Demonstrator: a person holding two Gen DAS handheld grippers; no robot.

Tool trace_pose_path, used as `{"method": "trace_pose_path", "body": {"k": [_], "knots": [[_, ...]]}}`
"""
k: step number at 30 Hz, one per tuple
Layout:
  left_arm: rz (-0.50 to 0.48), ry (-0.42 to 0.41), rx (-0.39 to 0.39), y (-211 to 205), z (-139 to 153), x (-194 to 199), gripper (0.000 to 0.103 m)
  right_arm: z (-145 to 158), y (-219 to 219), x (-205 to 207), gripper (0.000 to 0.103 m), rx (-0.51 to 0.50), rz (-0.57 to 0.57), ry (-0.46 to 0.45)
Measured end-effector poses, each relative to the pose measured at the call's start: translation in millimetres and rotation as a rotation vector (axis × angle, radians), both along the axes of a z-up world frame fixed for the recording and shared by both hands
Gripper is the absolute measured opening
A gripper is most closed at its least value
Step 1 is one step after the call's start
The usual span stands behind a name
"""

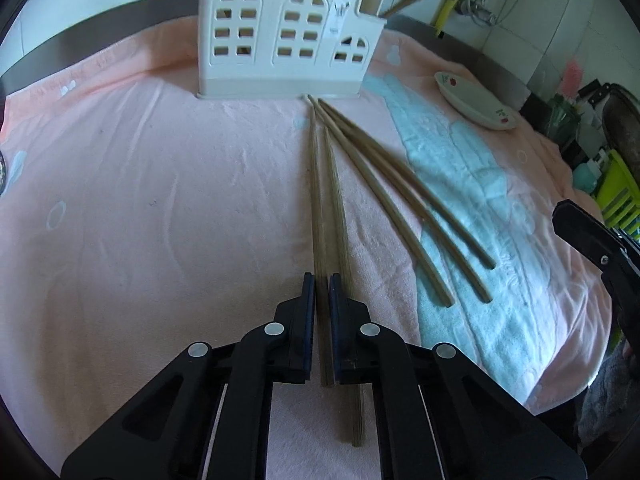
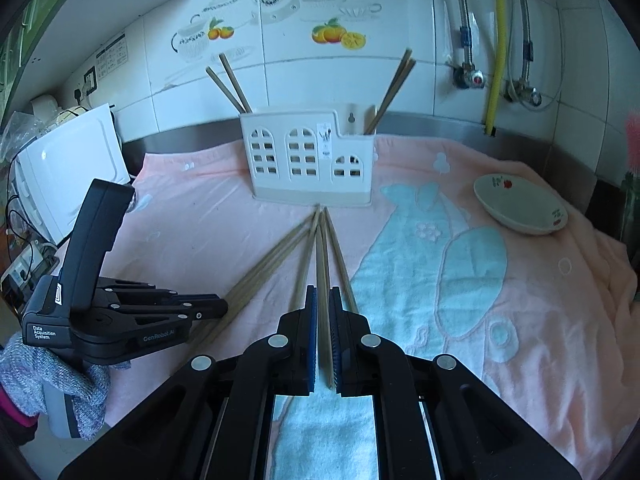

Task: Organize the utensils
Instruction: 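Lower the left gripper onto one wooden chopstick and close on it, then lift the chopstick with the left gripper up toward the white holder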

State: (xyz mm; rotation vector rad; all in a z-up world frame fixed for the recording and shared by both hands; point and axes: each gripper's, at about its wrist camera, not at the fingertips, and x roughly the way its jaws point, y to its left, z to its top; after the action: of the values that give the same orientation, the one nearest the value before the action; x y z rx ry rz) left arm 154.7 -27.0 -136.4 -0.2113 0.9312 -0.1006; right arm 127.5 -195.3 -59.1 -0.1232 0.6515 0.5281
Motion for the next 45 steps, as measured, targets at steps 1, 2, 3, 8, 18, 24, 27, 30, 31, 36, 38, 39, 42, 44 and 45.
{"method": "trace_pose_path", "body": {"k": [1,2,3,8,18,24,27,30,31,36,38,39,42,44,45], "knots": [[0.001,-0.011,0.0,1.9,4.4,-2.0,0.006,4.4,0.7,-0.6,0.006,0.0,0.002,-0.011],[0.001,-0.025,0.0,4.2,9.8,-4.5,0.006,7.1,1.4,-0.7,0.006,-0.002,0.004,-0.018],[0.001,-0.036,0.002,5.8,14.3,-6.5,0.006,10.0,2.7,-0.3,0.006,-0.006,0.006,-0.024],[0.0,-0.097,0.025,13.5,37.7,-17.0,0.005,10.6,3.4,1.3,0.006,-0.006,0.009,-0.02],[0.003,-0.177,0.025,22.8,70.7,-22.5,0.005,-45.2,6.1,-6.3,0.008,-0.023,0.008,0.128],[-0.005,-0.193,0.037,23.6,78.7,-21.6,0.005,-66.4,6.3,0.0,0.008,-0.005,-0.006,0.188],[-0.004,-0.195,0.038,23.6,79.2,-21.6,0.005,-66.6,9.7,4.0,0.008,0.006,-0.006,0.192],[-0.009,-0.196,0.042,23.4,79.1,-21.1,0.005,-62.8,13.8,5.4,0.008,0.01,-0.005,0.178],[-0.01,-0.196,0.044,23.6,79.7,-20.7,0.005,-62.7,15.4,5.9,0.008,0.006,-0.005,0.179],[-0.015,-0.207,0.051,23.0,82.9,-20.9,0.005,-67.2,21.2,10.9,0.009,-0.02,-0.009,0.186],[-0.018,-0.21,0.055,23.0,84.0,-21.4,0.005,-70.6,21.1,12.7,0.009,-0.02,-0.012,0.2],[-0.022,-0.212,0.06,23.2,84.7,-21.1,0.005,-71.4,20.8,12.6,0.009,-0.017,-0.014,0.197],[-0.025,-0.214,0.065,23.2,85.5,-19.8,0.005,-71.9,22.9,10.6,0.01,-0.029,-0.015,0.186],[-0.022,-0.219,0.061,24.5,86.5,-18.8,0.005,-72.0,23.8,8.9,0.01,-0.038,-0.018,0.178],[-0.02,-0.223,0.057,25.8,87.6,-18.4,0.005,-71.6,23.8,8.5,0.009,-0.04,-0.018,0.177]]}}
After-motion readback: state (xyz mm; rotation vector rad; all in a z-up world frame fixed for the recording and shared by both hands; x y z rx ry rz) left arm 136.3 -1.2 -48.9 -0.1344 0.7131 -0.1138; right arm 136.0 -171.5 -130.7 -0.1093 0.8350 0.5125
